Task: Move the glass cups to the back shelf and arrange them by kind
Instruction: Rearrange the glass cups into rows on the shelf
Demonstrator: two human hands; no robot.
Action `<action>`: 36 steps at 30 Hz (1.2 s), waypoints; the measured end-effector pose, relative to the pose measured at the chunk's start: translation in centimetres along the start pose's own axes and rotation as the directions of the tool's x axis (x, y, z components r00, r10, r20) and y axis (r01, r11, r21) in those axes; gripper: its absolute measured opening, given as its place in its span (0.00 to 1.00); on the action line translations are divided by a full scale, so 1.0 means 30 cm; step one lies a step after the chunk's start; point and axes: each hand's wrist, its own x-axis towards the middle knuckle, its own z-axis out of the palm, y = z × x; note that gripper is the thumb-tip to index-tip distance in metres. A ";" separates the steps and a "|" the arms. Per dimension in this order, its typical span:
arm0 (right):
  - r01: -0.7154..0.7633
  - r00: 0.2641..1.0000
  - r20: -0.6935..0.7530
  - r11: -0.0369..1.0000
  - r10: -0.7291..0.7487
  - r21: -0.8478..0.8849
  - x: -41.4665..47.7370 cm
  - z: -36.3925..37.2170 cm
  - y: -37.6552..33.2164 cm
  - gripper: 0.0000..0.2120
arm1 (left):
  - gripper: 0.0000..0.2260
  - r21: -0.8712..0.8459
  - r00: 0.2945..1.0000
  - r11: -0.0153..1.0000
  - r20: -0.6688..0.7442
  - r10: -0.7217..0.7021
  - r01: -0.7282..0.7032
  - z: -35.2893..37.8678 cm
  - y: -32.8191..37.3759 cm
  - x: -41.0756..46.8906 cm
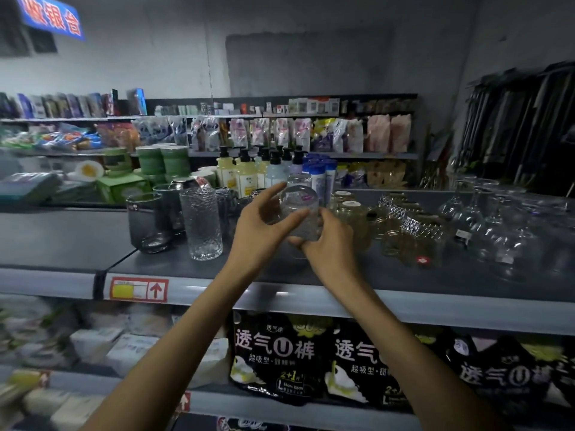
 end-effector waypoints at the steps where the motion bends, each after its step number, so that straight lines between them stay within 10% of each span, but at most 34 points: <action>1: -0.014 1.000 -0.012 1.000 0.014 0.001 0.015 0.011 0.001 0.28 | 0.23 -0.008 1.000 1.000 -0.008 0.005 -0.005 -0.002 -0.026 0.012; 4: -0.047 0.998 -0.031 0.999 0.046 -0.014 0.069 0.038 0.006 0.28 | 0.16 0.377 0.980 0.919 -0.108 0.169 -0.117 -0.016 -0.111 0.056; 7: -0.063 0.998 -0.034 0.993 0.060 -0.096 0.118 0.062 0.002 0.30 | 0.21 0.837 0.954 0.506 0.060 0.292 -0.207 -0.020 -0.183 0.112; 17: -0.139 0.990 -0.025 0.961 0.137 -0.237 0.204 0.127 0.009 0.26 | 0.22 0.963 0.987 0.227 0.121 0.107 -0.143 0.001 -0.244 0.181; 22: -0.144 0.990 -0.024 0.955 0.142 -0.259 0.233 0.143 0.026 0.24 | 0.20 0.968 0.988 0.215 0.109 0.106 -0.130 0.018 -0.224 0.180; 31: -0.131 0.991 -0.049 0.984 0.126 -0.119 0.263 0.175 0.084 0.26 | 0.20 0.741 0.979 0.659 -0.013 0.202 -0.126 0.084 -0.166 0.244; 36: -0.077 0.995 -0.067 0.987 0.068 -0.143 0.249 0.173 0.093 0.28 | 0.24 0.697 0.974 0.704 -0.036 0.225 -0.136 0.134 -0.165 0.270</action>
